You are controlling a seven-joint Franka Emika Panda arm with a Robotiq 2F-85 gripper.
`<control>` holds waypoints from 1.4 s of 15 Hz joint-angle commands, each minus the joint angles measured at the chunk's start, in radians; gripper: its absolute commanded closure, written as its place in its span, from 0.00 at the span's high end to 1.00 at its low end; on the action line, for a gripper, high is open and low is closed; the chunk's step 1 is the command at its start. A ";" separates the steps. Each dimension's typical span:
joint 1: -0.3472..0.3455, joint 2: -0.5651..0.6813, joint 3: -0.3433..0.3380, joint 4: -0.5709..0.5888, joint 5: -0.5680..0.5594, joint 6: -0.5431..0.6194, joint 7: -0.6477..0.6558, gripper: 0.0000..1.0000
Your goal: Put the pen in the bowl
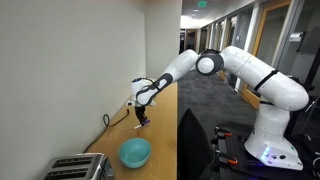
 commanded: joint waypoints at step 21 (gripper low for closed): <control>0.184 -0.429 0.147 -0.504 0.006 -0.033 0.077 0.03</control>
